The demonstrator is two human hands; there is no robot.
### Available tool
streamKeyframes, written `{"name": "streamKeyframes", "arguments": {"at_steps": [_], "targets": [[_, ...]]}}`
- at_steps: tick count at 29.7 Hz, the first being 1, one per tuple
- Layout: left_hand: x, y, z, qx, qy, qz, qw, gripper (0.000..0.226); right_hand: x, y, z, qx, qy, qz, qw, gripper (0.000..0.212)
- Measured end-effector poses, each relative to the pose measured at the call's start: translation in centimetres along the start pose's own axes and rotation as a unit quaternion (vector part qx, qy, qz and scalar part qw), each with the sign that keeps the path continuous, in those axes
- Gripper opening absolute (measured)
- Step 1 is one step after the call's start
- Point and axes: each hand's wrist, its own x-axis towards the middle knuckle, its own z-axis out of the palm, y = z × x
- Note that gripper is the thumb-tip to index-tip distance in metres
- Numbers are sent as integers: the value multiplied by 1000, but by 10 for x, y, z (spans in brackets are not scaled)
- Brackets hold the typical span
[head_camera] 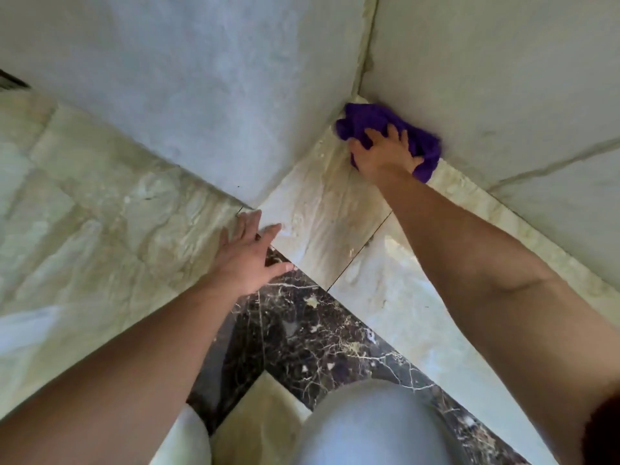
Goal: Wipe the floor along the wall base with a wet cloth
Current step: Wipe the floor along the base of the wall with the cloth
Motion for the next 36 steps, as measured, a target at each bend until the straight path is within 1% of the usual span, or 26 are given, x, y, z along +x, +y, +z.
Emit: {"name": "streamKeyframes", "arguments": {"at_steps": [2, 3, 5, 7, 10, 12, 13, 14, 15, 16, 17, 18, 19, 20, 21, 22, 23, 24, 25, 27, 30, 32, 34, 35, 36], "targets": [[3, -11, 11, -17, -39, -42, 998, 102, 7, -17, -2, 51, 46, 32, 997, 64], [8, -14, 22, -16, -50, -62, 997, 110, 17, -23, -5, 78, 86, 58, 992, 63], [23, -13, 45, 26, -24, -66, 997, 122, 36, -29, -6, 87, 156, 102, 979, 56], [27, -9, 60, 43, 9, -65, 997, 126, 43, -43, 11, 36, 192, 96, 976, 49], [30, -7, 69, 59, 8, -62, 996, 129, 35, -52, 52, -38, 205, 0, 978, 52], [29, -9, 68, 67, -8, -71, 995, 130, 15, -46, 68, -31, 206, -82, 975, 52], [28, -7, 66, 64, -16, -73, 995, 131, 4, -38, 72, -24, 204, -138, 969, 51], [25, -7, 70, 62, -29, -76, 995, 131, -7, -27, 85, -25, 194, -207, 959, 49], [27, -5, 66, 58, -26, -74, 995, 131, -15, -19, 84, -41, 177, -271, 945, 50], [26, -4, 65, 56, -30, -75, 995, 131, -20, -11, 85, -58, 143, -313, 937, 52], [25, -3, 63, 52, -35, -79, 995, 131, -22, -6, 79, -70, 116, -328, 935, 56], [25, -2, 59, 46, -31, -79, 995, 131, -17, -4, 67, -102, 115, -331, 931, 59], [26, 0, 57, 44, -32, -79, 995, 131, -13, 0, 60, -133, 127, -311, 933, 64], [25, 1, 54, 41, -34, -78, 996, 131, -9, 3, 54, -153, 148, -269, 939, 72], [26, 2, 53, 39, -28, -77, 996, 131, -4, 7, 49, -151, 174, -211, 950, 81], [28, 1, 52, 39, -25, -75, 996, 131, 0, 9, 42, -126, 201, -150, 960, 90], [28, 0, 54, 31, -24, -75, 996, 131, 3, 8, 38, -94, 218, -99, 966, 95], [29, -1, 56, 27, -23, -75, 997, 131, 10, 5, 36, -73, 225, -65, 969, 93], [31, -2, 57, 25, -21, -74, 997, 132, 15, -2, 31, -68, 218, -45, 973, 86], [33, -3, 64, 25, -24, -76, 997, 133, 29, -24, 34, -71, 191, -32, 978, 74], [32, -6, 68, 4, -14, -67, 998, 134, 43, -51, 45, -49, 167, -35, 984, 72], [33, -9, 70, 0, -1, -57, 998, 133, 45, -48, 50, -43, 171, -47, 983, 72], [31, -9, 71, -8, -12, -61, 998, 133, 27, -38, 60, -51, 160, -96, 981, 74], [30, -8, 67, -10, -9, -64, 998, 133, 11, -39, 61, -54, 149, -137, 978, 76], [30, -8, 71, -10, -18, -63, 998, 133, -7, -37, 79, -56, 127, -173, 975, 78]]}}
